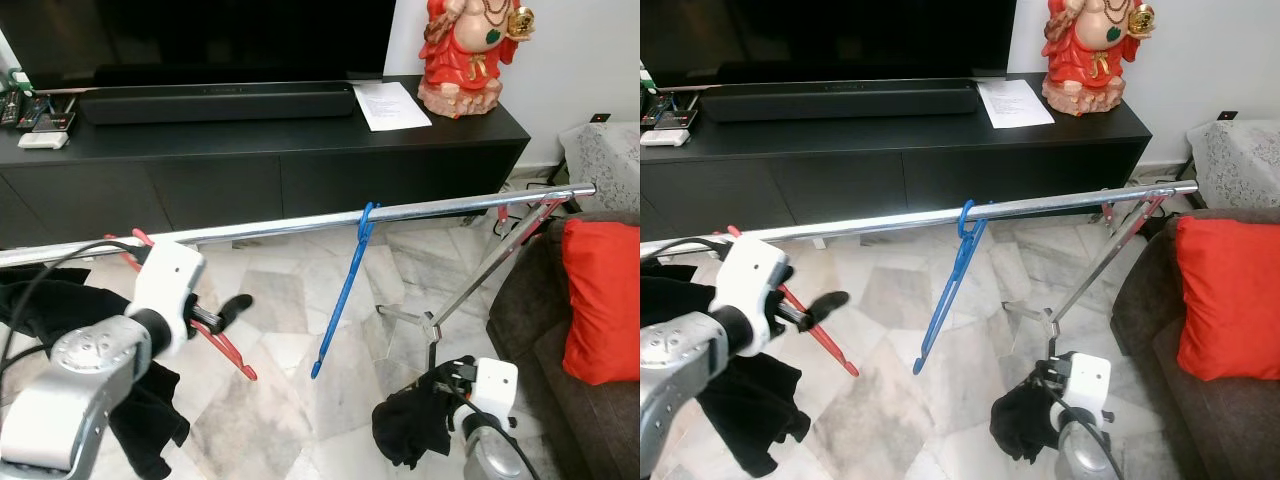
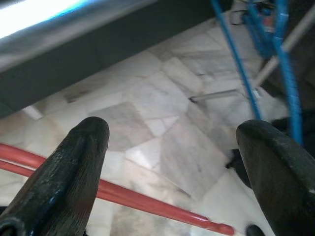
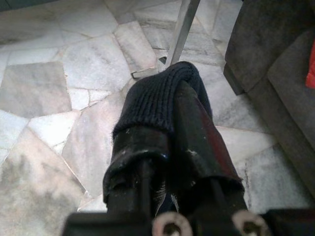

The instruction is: Hang hanger

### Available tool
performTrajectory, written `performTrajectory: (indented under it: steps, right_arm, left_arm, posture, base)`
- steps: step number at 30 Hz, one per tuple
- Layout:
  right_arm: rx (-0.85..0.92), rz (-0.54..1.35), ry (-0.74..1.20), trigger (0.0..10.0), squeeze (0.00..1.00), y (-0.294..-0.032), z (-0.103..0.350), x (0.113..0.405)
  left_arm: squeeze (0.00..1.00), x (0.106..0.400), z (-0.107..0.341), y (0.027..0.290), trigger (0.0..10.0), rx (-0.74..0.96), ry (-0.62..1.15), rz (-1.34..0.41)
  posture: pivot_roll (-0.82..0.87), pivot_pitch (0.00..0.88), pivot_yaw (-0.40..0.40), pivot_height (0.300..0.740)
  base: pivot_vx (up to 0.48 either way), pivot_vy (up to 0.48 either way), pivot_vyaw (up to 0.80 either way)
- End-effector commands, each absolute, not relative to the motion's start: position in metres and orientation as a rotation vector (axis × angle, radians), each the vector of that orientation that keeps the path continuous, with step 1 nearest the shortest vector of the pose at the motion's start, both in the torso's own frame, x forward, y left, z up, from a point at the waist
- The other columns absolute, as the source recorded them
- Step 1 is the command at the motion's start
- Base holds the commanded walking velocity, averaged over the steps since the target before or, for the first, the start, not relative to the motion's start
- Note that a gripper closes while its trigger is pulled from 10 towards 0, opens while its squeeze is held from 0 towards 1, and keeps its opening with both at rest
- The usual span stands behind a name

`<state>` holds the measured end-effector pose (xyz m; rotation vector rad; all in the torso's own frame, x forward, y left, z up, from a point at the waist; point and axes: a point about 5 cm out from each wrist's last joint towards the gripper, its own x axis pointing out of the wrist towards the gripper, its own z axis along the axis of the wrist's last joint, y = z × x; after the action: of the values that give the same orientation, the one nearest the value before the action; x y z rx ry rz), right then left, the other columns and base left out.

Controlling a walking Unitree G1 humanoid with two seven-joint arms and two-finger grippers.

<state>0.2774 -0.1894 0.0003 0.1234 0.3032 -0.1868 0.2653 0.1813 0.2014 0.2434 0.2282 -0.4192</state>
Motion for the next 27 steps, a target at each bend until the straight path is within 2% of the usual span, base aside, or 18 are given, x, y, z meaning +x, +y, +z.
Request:
performTrajectory:
  steps: [1,4,7,9,14,27]
  right_arm:
    - [0.114,-0.195,0.314,10.0,0.0,-0.194,-0.001,0.275]
    - [0.112,-0.195,0.313,10.0,0.0,-0.195,-0.001,0.275]
    - [0.111,-0.195,0.314,10.0,0.0,-0.195,-0.001,0.275]
    - [0.111,-0.194,0.314,10.0,0.0,-0.195,-0.001,0.275]
    - [0.111,-0.192,0.315,10.0,0.0,-0.195,-0.001,0.275]
    - [0.112,-0.191,0.316,10.0,0.0,-0.194,-0.002,0.275]
  left_arm:
    - [0.0,0.262,0.204,0.177,10.0,0.26,0.209,-0.448]
    - [0.0,0.262,0.207,0.183,10.0,0.266,0.227,-0.409]
    - [0.0,0.268,0.206,0.195,10.0,0.247,0.268,-0.297]
    - [0.0,0.271,0.193,0.208,10.0,0.235,0.367,-0.172]
    - [0.0,0.27,0.185,0.212,10.0,0.192,0.416,-0.097]
    - [0.0,0.282,0.188,0.22,10.0,0.113,0.363,0.07]
  posture:
    - [0.0,0.179,-0.05,0.74]
    - [0.0,0.181,-0.051,0.74]
    - [0.0,0.182,-0.053,0.74]
    - [0.0,0.182,-0.053,0.74]
    - [0.0,0.186,-0.054,0.74]
    - [0.0,0.188,-0.054,0.74]
  base:
    - [0.0,0.0,0.0]
    - [0.0,0.0,0.0]
    - [0.0,0.0,0.0]
    - [0.0,0.0,0.0]
    - [0.0,0.0,0.0]
    - [0.0,0.0,0.0]
